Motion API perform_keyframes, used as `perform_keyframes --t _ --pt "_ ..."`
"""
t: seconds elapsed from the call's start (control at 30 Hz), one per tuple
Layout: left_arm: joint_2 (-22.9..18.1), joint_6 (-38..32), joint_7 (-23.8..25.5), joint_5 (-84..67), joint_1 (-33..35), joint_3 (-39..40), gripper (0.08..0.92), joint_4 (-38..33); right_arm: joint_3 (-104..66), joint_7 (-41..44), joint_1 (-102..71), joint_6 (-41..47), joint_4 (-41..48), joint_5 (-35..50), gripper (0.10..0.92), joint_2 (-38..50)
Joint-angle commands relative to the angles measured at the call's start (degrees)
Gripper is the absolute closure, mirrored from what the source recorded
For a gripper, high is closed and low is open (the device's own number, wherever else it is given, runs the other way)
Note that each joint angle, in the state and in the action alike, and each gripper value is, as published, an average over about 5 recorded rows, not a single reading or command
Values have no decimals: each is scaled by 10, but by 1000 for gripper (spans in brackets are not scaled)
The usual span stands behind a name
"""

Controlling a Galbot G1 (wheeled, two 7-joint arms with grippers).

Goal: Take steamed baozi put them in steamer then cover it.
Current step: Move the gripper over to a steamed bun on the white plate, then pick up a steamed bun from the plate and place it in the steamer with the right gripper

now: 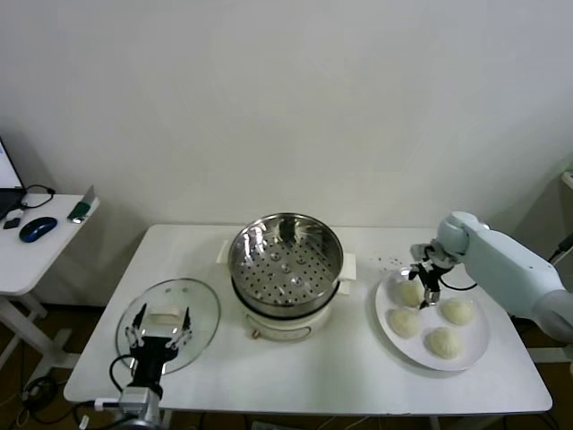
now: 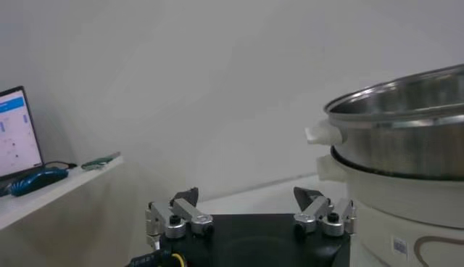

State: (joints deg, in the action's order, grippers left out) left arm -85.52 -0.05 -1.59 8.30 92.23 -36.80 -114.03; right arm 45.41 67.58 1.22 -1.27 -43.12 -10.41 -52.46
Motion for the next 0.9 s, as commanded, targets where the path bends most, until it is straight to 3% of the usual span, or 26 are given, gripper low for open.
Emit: perform_keyframes --t 0.03,0.27,0.47,0.9 --pt "0 1 0 1 0 1 177 1 1 1 3 -4 11 0 328 -7" --pt "-1 0 -1 2 0 -1 177 4 3 3 9 -17 15 -9 389 -8" --pt "-2 1 -2 1 1 -1 177 2 37 8 50 -41 5 9 395 -8" --pt "-2 -5 2 3 15 2 177 -4 314 27 361 -155 -114 163 381 -61"
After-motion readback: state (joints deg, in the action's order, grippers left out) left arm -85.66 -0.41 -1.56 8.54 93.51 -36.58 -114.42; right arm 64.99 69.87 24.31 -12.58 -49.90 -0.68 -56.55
